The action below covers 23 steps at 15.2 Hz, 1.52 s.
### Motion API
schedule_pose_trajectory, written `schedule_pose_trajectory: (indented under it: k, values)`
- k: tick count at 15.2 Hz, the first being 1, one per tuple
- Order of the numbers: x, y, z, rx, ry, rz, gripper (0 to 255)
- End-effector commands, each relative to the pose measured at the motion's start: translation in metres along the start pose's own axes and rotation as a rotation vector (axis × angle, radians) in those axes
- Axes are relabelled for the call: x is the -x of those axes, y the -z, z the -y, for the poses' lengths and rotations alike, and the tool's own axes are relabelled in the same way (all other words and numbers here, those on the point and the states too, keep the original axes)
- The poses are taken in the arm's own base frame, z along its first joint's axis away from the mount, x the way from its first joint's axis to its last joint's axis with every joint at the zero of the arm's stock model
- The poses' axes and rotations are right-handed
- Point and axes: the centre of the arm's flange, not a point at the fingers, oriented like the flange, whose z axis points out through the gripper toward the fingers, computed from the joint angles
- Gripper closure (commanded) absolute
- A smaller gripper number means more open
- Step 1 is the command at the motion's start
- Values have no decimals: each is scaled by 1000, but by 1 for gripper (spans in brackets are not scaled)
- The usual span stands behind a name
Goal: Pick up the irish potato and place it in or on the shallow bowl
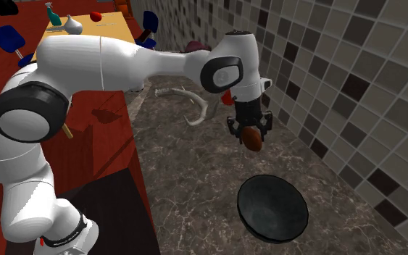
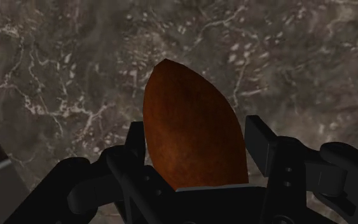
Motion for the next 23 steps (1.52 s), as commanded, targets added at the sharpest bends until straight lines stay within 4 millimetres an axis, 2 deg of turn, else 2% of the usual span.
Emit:
schedule_pose_trajectory:
  k: [1,22,23]
  values:
    - [2,10,-2,0,0,0,255]
    - [18,114,-28,0,0,0,255]
    - [31,112,-29,0,0,0,255]
